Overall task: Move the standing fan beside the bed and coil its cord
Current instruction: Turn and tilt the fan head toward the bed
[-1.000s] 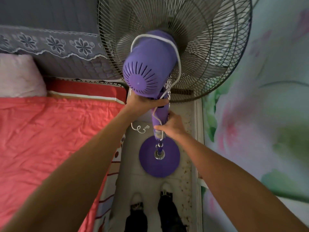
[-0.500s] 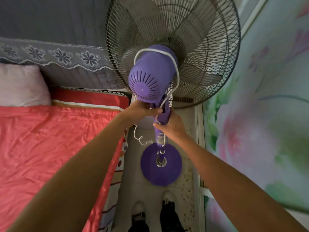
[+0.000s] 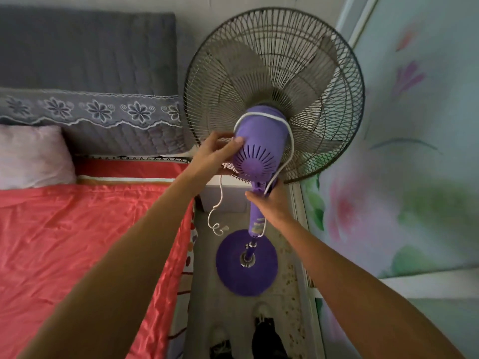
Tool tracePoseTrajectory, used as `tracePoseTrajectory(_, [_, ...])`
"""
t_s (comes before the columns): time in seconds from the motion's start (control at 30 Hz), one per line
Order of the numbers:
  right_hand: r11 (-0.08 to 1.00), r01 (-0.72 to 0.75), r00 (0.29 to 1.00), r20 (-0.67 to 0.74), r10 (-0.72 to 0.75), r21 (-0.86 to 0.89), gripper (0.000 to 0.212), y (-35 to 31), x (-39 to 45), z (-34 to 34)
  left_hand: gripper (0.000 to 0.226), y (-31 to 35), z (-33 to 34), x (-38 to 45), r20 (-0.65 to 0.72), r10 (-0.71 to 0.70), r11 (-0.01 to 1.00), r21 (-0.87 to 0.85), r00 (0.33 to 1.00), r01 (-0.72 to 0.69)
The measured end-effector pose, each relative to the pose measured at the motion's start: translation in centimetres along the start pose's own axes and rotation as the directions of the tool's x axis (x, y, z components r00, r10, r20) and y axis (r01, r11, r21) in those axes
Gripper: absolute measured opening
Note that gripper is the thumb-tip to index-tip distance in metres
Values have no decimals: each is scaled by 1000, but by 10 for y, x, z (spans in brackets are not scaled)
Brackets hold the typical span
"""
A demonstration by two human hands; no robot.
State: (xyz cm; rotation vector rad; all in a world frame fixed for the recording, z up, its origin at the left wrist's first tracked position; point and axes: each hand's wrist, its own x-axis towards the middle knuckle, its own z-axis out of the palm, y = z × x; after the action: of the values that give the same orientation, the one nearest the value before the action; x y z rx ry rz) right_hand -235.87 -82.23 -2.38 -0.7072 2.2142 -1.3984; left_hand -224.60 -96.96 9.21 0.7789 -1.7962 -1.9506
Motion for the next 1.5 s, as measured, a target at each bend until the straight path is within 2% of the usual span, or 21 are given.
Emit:
tracePoseTrajectory(0.07, [999,15,998,-56,-17,-36,45,-4,-12,-10,65,2,7,-7,40,-6,999,42,999,5])
tracePoseTrajectory(0.17, [993,14,999,-32,-18,-120,36,-8,-26,-25,73,7,12,-16,85,-20,994,107,996,11])
tracePoseTrajectory(0.27, [993,35,998,61,-28,-112,31,-16,-27,-32,66,10,13,-21,78,-1,987,159,997,-12])
tracePoseTrajectory(0.37, [994,60,998,28,-57,-92,40,-32,-24,-32,52,13,13,-26,22,34,970,242,999,-39])
tracePoseTrajectory(0.47, [998,-12,999,-47,9,-69,67,-45,-21,-30,33,20,12,-28,-10,143,918,374,990,-129])
tracePoseTrajectory(0.5, [996,-58,997,-47,55,-71,70,-48,-20,-30,30,23,10,-27,-19,191,892,420,981,-166])
tracePoseTrajectory(0.63, [982,-171,985,-31,169,-83,55,-54,-14,-30,38,41,3,-16,-41,307,810,537,951,-238])
tracePoseTrajectory(0.7, [982,-157,987,-32,155,-103,51,-56,-14,-29,42,46,3,-13,10,311,792,550,950,-265])
tracePoseTrajectory(0.83, [971,-104,994,17,110,-214,67,-65,-17,-22,54,39,3,-17,82,351,719,615,933,-325])
tracePoseTrajectory(0.93, [967,-65,990,102,93,-245,72,-69,-16,-17,53,36,-4,-18,29,419,687,643,907,-338])
tracePoseTrajectory(1.1, [962,-9,979,193,64,-271,58,-71,0,-15,54,27,-4,-26,-21,456,656,684,890,-320])
tracePoseTrajectory(1.17, [964,29,977,210,28,-264,60,-67,11,-22,57,25,1,-30,-17,454,629,714,891,-307])
tracePoseTrajectory(1.23, [965,37,964,263,33,-258,69,-57,28,-33,60,25,9,-29,4,450,557,780,893,-284])
tracePoseTrajectory(1.33, [979,-26,948,307,88,-201,85,-49,46,-40,63,26,22,-23,38,464,406,879,885,-251])
tracePoseTrajectory(1.4, [977,-6,952,298,71,-214,93,-50,49,-35,64,29,27,-16,60,436,403,879,898,-254])
tracePoseTrajectory(1.5, [948,119,959,283,-32,-296,82,-50,49,-21,66,33,24,-10,102,398,413,868,912,-277])
